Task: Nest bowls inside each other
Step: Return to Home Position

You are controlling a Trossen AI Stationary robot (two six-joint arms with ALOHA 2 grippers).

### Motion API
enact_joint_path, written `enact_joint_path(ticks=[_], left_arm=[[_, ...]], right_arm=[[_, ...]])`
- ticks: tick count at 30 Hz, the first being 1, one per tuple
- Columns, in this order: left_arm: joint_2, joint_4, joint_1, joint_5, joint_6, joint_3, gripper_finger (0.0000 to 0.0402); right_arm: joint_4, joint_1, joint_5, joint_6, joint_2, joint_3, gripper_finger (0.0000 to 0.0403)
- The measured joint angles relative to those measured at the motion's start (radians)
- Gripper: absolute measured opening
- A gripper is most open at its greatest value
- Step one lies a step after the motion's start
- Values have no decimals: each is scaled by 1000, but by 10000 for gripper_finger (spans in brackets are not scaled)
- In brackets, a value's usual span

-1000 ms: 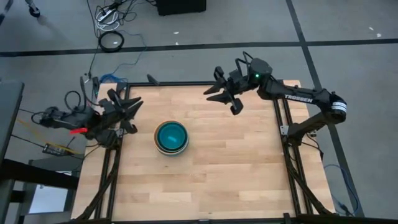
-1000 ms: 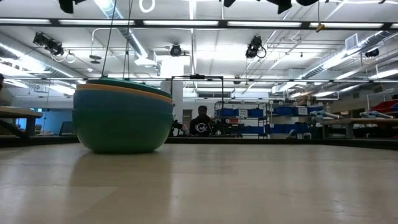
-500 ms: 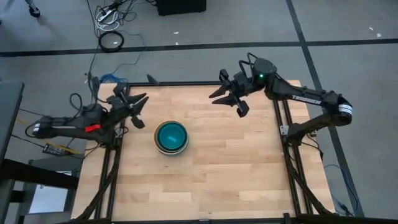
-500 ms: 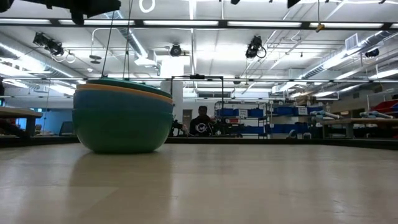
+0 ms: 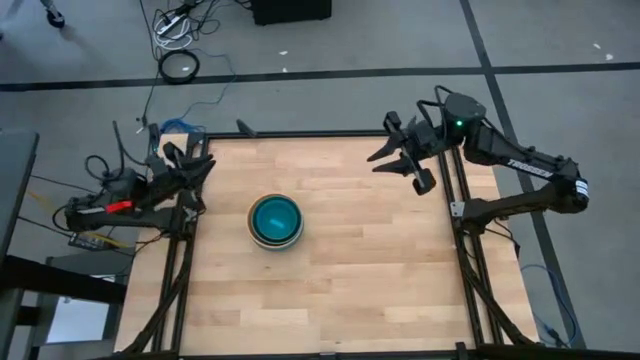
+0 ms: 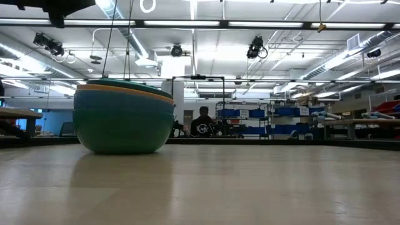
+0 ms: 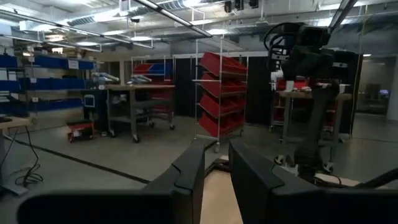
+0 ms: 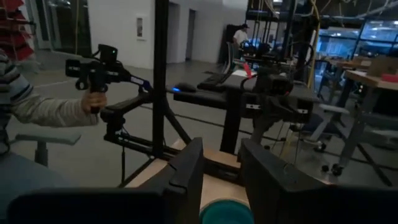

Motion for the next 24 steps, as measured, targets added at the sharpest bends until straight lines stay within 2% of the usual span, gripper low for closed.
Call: enact_joint_path(ticks=[8,13,19,24], left_arm=[[-33,-19,0,10,-8,0,81],[-33,-50,0,11,-35,0,81],[-32,-67,0,11,-60,0,81],[-32,-62,0,11,-74,0,81]], right_arm=[[-99,0,3,-9,-108,-4,96],[-53,0,49,11,-225,-123,96],[215,-2,73,120,-367,-374,96],[416,-37,73,203,-435,-577,96]])
